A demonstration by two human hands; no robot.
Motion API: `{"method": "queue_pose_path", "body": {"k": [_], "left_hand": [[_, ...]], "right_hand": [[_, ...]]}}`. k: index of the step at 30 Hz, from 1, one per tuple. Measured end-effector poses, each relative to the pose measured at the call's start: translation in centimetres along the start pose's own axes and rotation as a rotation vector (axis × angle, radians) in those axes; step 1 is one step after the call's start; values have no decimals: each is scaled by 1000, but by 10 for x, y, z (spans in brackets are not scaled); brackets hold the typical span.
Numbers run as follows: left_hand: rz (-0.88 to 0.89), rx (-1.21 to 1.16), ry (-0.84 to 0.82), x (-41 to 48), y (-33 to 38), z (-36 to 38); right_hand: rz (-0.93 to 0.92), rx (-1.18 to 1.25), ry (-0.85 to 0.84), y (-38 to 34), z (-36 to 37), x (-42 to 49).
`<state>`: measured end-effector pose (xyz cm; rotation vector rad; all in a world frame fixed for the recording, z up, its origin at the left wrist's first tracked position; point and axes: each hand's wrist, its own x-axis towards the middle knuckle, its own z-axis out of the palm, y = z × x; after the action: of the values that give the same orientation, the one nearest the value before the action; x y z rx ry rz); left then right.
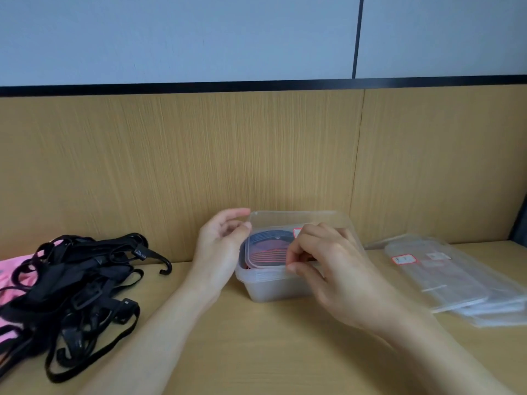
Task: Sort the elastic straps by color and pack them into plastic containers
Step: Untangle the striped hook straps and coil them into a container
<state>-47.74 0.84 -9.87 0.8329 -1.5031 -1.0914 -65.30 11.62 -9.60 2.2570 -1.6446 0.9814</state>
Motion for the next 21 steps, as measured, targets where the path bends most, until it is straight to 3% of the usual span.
{"method": "queue_pose_path", "body": {"k": [5,11,21], "left_hand": [[23,43,76,3,-2,0],[53,98,136,3,-5,2],[39,169,183,5,-7,0]], "right_hand": [[122,74,96,8,-4,1],[425,122,161,34,-4,4],[497,352,129,43,12,6]]}}
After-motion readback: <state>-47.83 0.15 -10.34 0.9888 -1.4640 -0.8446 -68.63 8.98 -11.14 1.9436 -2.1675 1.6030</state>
